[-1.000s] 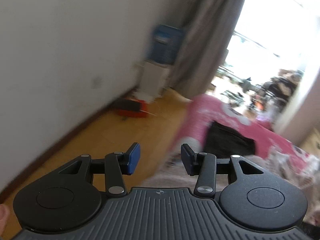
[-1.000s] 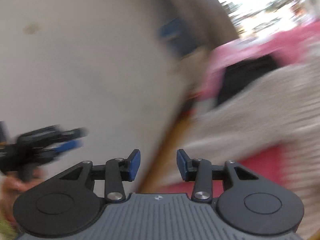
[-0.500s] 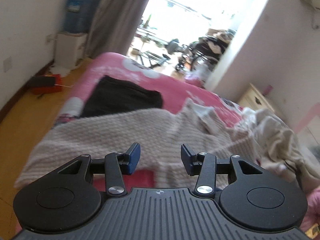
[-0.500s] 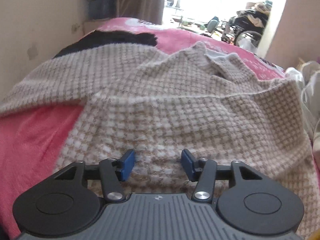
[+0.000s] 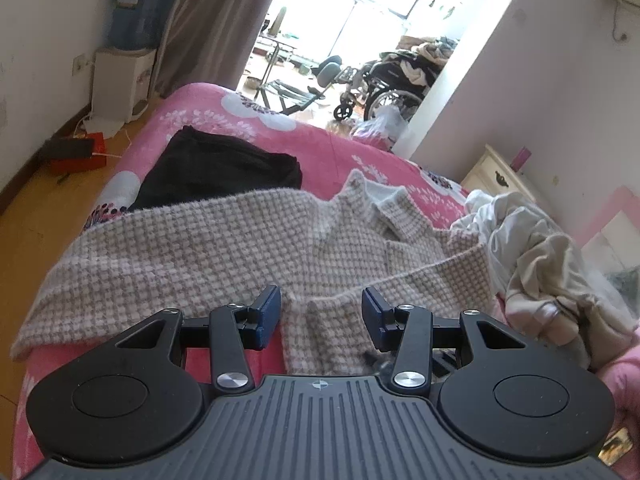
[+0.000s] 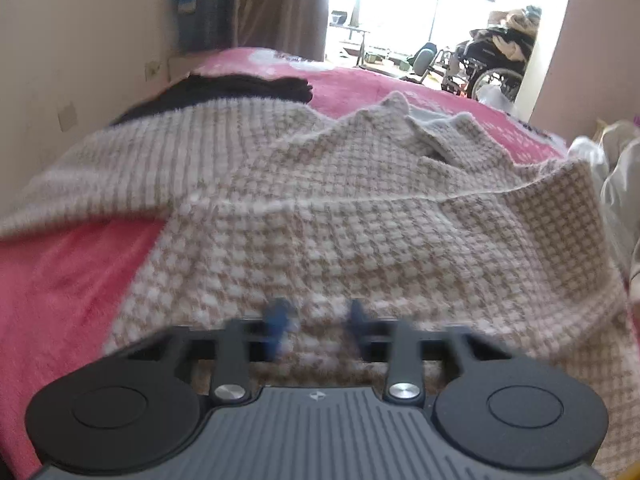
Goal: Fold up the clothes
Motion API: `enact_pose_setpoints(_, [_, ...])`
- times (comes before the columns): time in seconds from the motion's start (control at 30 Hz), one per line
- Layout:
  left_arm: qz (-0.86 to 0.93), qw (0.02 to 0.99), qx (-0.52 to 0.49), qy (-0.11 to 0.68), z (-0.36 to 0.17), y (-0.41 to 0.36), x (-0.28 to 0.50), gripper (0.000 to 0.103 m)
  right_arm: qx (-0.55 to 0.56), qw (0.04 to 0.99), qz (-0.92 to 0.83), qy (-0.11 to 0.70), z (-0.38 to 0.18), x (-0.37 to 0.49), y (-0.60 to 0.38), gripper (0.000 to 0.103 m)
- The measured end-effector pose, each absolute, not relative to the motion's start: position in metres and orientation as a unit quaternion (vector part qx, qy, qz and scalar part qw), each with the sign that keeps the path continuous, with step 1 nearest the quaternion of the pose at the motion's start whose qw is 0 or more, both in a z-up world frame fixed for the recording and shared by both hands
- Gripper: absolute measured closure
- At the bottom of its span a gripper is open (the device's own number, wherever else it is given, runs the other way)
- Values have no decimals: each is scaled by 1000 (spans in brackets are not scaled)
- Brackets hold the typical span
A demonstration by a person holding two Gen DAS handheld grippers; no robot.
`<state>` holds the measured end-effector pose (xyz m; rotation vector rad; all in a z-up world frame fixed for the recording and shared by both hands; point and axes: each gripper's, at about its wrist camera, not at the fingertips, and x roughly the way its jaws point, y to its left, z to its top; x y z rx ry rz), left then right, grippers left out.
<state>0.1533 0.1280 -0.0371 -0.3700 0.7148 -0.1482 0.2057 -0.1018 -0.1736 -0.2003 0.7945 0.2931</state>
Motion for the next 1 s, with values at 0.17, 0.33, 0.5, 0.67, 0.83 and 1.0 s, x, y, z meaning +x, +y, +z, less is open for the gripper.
enact_pose_setpoints(0.17, [-81,917,-173,349,-38,120,153,58,-3,923,116,367,-148,208,-151,103])
enact_pose_setpoints(0.33, [-88,911,-184,358,-46,111,160,58,-3,924,164,345,-125,193,-175,98])
enact_pose_setpoints(0.5, [-94,907,-193,363,-56,104,161,58,-184,902,237,312,-145,159,-131,56])
enact_pose_setpoints(0.67, [-98,904,-184,374,-66,101,161,58,-347,849,291,272,-181,137,-78,49])
enact_pose_setpoints(0.83, [-95,896,-195,387,-75,107,167,58,-397,834,290,251,-206,151,-44,55])
enact_pose_setpoints(1.0, [-92,891,-196,398,-83,112,173,58,-247,890,268,274,-178,183,-62,88])
